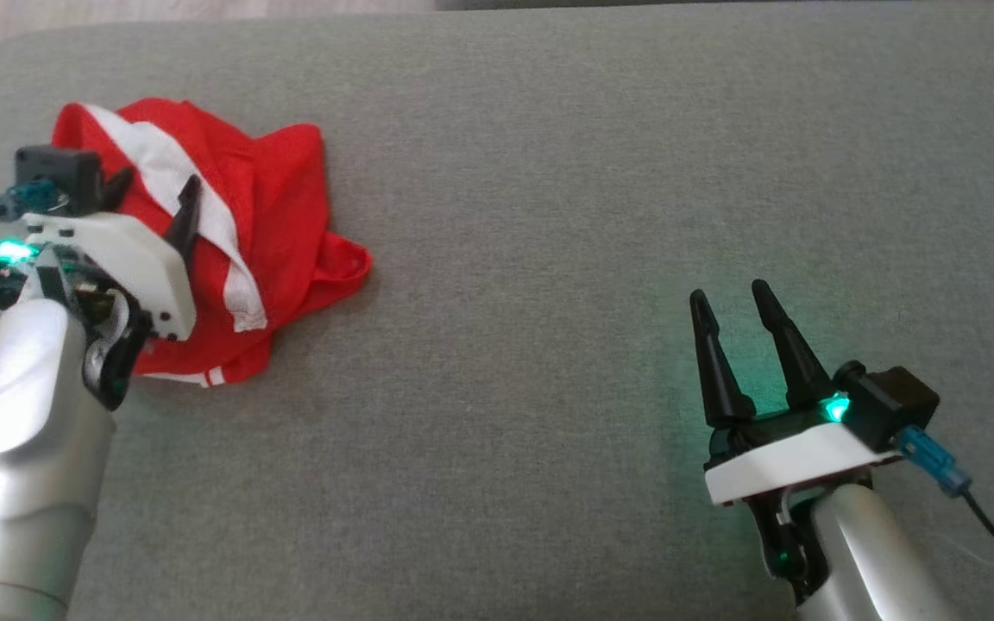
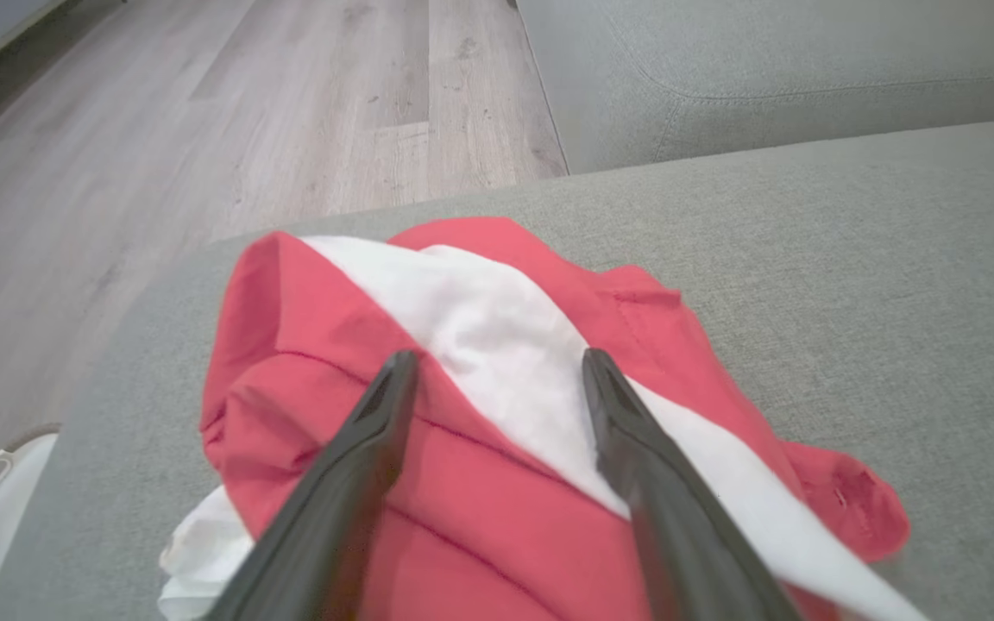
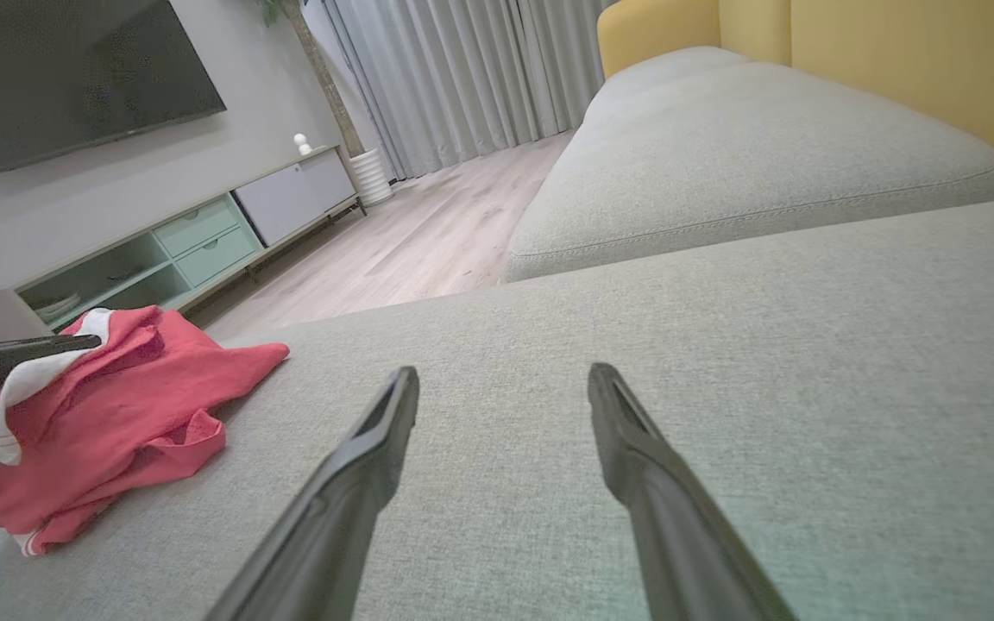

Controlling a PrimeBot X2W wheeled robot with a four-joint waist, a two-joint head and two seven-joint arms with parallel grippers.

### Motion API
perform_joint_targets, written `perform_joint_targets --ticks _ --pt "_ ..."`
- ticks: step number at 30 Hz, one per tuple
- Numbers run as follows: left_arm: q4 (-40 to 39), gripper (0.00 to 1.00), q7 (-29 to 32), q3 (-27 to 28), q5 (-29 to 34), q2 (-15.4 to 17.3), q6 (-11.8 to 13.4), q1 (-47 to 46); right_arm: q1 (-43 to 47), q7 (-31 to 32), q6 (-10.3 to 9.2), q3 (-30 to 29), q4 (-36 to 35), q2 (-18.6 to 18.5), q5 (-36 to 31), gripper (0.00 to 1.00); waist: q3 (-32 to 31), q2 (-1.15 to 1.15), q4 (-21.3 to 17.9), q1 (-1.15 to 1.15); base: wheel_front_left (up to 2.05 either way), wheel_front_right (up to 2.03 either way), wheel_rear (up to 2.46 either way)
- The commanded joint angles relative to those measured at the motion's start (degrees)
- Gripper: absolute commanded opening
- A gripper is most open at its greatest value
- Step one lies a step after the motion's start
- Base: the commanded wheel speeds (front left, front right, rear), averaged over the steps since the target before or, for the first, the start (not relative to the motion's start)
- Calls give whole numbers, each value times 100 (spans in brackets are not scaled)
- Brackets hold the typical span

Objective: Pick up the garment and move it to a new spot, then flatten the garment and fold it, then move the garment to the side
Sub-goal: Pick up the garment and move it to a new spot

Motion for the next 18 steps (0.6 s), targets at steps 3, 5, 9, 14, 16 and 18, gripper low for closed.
perform_joint_targets --ticks 3,5,9,14,16,18 --pt "49 61 50 177 -244 265 11 -356 -180 -62 -4 132 -209 -19 45 100 37 0 -107 -2 0 0 0" --pt "106 0 -29 194 -338 261 11 -373 -187 -62 -4 136 -201 -19 49 100 17 0 -128 -2 0 0 0" --pt "124 0 -340 267 -452 213 11 -409 -182 -62 -4 143 -176 -19 64 100 -88 0 -140 -2 0 0 0" --pt "-261 0 -971 398 -629 43 11 -419 -116 -62 -4 172 -134 -19 74 100 -314 0 -129 -2 0 0 0" --pt "-536 0 -1197 459 -747 -76 10 -381 -76 -62 -4 172 -109 -19 71 100 -434 0 -119 -2 0 0 0" --pt "-874 0 -1376 496 -847 -233 21 -307 -38 -62 -4 174 -88 -19 71 100 -547 0 -114 -2 0 0 0"
